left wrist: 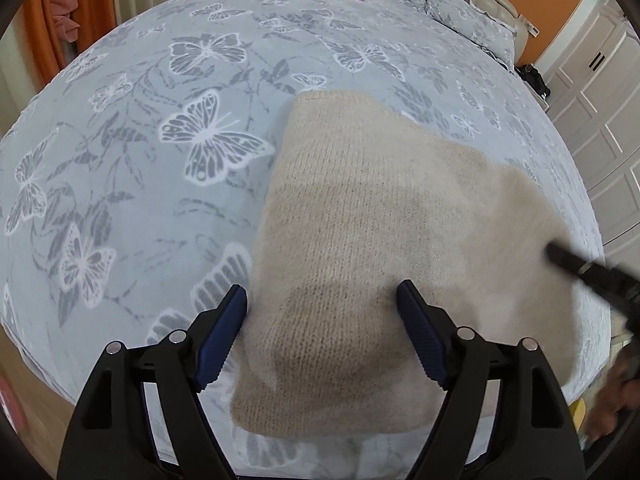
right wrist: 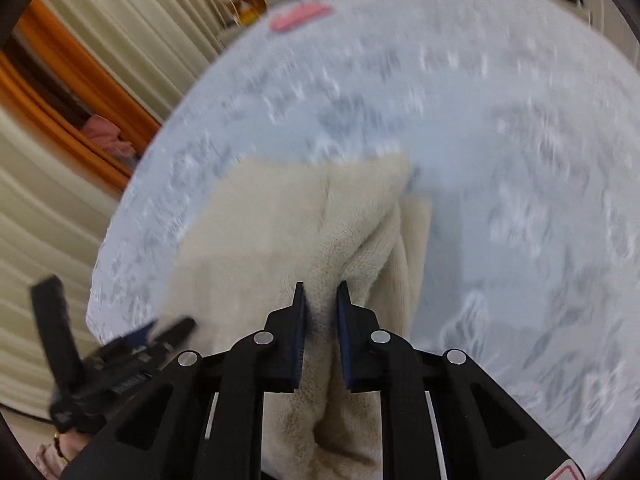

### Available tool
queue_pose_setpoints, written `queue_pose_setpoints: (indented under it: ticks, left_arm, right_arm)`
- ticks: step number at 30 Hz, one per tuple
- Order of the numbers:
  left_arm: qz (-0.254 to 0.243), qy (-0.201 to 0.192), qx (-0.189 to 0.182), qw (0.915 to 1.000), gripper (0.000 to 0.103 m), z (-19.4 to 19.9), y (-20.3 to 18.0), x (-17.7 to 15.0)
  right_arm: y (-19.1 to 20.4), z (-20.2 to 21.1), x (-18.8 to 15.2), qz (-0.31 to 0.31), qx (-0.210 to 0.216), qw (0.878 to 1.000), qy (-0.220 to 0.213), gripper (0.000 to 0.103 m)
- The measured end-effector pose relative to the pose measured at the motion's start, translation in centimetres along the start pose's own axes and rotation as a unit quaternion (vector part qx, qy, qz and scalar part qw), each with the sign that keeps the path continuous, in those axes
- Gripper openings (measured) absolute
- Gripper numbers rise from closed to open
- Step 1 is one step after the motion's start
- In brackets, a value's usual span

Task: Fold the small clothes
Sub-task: 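Lower the folded sweater onto the bed and open both grippers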

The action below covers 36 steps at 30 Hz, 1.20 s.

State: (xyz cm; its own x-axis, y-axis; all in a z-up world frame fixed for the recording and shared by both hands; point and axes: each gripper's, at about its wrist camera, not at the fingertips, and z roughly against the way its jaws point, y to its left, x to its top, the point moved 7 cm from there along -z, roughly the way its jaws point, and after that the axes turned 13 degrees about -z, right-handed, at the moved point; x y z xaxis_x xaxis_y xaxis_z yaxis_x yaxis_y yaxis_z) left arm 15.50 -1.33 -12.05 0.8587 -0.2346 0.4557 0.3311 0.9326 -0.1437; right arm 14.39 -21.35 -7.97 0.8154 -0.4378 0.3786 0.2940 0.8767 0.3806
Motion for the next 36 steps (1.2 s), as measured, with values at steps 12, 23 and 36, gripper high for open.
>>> queue_pose_setpoints:
  ticks: [12, 23, 36]
  left_arm:
    - [0.015, 0.006, -0.001, 0.9999, 0.086, -0.7, 0.2, -1.1]
    - [-0.001, 0.003, 0.028, 0.9996, 0.086, 0.2, -0.4, -1.0]
    - [-0.063, -0.010, 0.061, 0.9961, 0.086, 5.0, -2.9, -2.8]
  right_arm:
    - [-1.5, 0.6, -0.4, -0.041, -0.006, 0.999, -0.014, 0.014]
    - [-2.5, -1.6, -1.9, -0.055, -0.034, 0.998, 0.023, 0.012]
    - [-1.3, 2.5, -4.9, -0.023, -0.052, 0.998, 0.002, 0.021]
